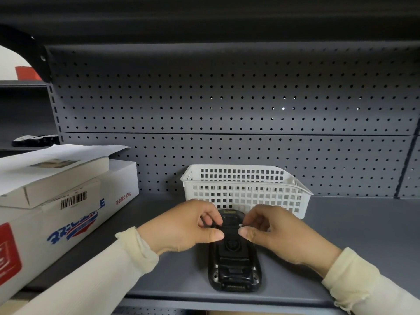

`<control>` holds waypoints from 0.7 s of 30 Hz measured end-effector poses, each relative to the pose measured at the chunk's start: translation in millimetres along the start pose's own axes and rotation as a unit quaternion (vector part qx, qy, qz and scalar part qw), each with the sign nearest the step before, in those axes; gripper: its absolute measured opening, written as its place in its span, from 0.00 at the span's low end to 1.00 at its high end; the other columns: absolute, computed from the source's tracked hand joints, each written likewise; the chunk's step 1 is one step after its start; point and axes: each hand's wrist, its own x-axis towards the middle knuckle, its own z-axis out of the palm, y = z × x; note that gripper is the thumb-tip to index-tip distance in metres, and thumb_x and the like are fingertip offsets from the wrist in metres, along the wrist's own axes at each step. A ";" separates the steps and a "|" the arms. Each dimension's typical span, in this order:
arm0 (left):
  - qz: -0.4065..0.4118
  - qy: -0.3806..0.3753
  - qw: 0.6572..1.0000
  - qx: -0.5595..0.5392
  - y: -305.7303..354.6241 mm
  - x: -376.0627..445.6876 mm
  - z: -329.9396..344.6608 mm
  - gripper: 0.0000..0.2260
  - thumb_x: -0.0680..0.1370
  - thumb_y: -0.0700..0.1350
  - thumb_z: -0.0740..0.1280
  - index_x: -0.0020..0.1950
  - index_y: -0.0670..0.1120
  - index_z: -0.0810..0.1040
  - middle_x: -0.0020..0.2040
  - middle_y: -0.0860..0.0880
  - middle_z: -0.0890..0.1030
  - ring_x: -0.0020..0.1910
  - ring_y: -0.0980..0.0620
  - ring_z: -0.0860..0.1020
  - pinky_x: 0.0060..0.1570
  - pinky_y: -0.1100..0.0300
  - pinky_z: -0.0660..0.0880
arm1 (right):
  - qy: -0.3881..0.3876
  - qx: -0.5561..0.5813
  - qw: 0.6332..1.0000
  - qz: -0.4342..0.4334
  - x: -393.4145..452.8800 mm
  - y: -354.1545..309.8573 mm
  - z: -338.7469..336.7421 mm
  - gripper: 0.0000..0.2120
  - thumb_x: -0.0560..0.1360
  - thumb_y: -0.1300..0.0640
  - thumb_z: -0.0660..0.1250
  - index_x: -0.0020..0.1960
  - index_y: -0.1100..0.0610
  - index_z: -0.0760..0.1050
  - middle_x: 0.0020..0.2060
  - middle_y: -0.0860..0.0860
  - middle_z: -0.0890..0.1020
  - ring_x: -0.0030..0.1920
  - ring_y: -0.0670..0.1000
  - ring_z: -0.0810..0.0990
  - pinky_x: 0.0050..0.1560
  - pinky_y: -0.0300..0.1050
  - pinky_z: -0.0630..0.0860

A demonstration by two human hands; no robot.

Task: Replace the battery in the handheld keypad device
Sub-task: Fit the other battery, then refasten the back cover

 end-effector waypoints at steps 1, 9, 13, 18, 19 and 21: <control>-0.005 0.010 1.000 0.002 0.2 -1.1 1.1 0.08 0.70 0.51 0.71 0.48 0.57 0.77 0.47 0.56 0.75 0.48 0.55 0.77 0.49 0.65 0.72 | 0.006 -0.006 1.000 0.000 -1.3 -0.4 0.8 0.09 0.71 0.46 0.67 0.48 0.50 0.75 0.43 0.48 0.81 0.38 0.42 0.74 0.40 0.32 0.70; -0.039 0.009 0.998 0.041 7.4 -2.6 -2.7 0.12 0.69 0.54 0.71 0.51 0.56 0.77 0.46 0.59 0.75 0.40 0.62 0.75 0.40 0.70 0.70 | 0.038 -0.072 0.996 0.037 -5.8 -5.6 3.1 0.18 0.72 0.43 0.63 0.54 0.55 0.74 0.37 0.43 0.73 0.38 0.42 0.71 0.33 0.29 0.65; -0.052 -0.012 0.997 0.050 12.4 0.4 -4.0 0.12 0.70 0.54 0.70 0.51 0.55 0.76 0.48 0.55 0.77 0.40 0.60 0.76 0.39 0.66 0.73 | -0.017 -0.113 0.992 0.054 -6.0 -12.4 0.9 0.22 0.75 0.44 0.59 0.40 0.63 0.76 0.29 0.50 0.70 0.29 0.46 0.67 0.27 0.35 0.62; -0.033 0.022 0.997 0.064 18.3 1.8 0.2 0.08 0.71 0.48 0.70 0.47 0.47 0.81 0.43 0.48 0.83 0.37 0.52 0.81 0.45 0.58 0.81 | -0.056 -0.056 0.991 0.105 -4.2 -20.2 1.8 0.20 0.76 0.51 0.58 0.28 0.56 0.62 0.24 0.49 0.65 0.26 0.47 0.62 0.27 0.39 0.58; -0.027 0.028 0.997 0.064 18.8 2.1 0.9 0.07 0.71 0.47 0.70 0.45 0.46 0.82 0.40 0.46 0.84 0.34 0.53 0.81 0.42 0.59 0.81 | -0.052 -0.016 0.991 0.126 -3.6 -21.4 1.4 0.20 0.76 0.53 0.59 0.26 0.55 0.61 0.23 0.49 0.64 0.25 0.47 0.62 0.27 0.40 0.58; -0.029 0.030 0.998 0.053 18.5 2.7 1.7 0.07 0.71 0.47 0.68 0.41 0.44 0.82 0.37 0.43 0.85 0.31 0.54 0.80 0.38 0.60 0.81 | -0.035 0.078 0.982 0.169 -3.8 -23.5 0.9 0.20 0.74 0.57 0.60 0.25 0.54 0.60 0.22 0.49 0.63 0.24 0.47 0.60 0.28 0.42 0.57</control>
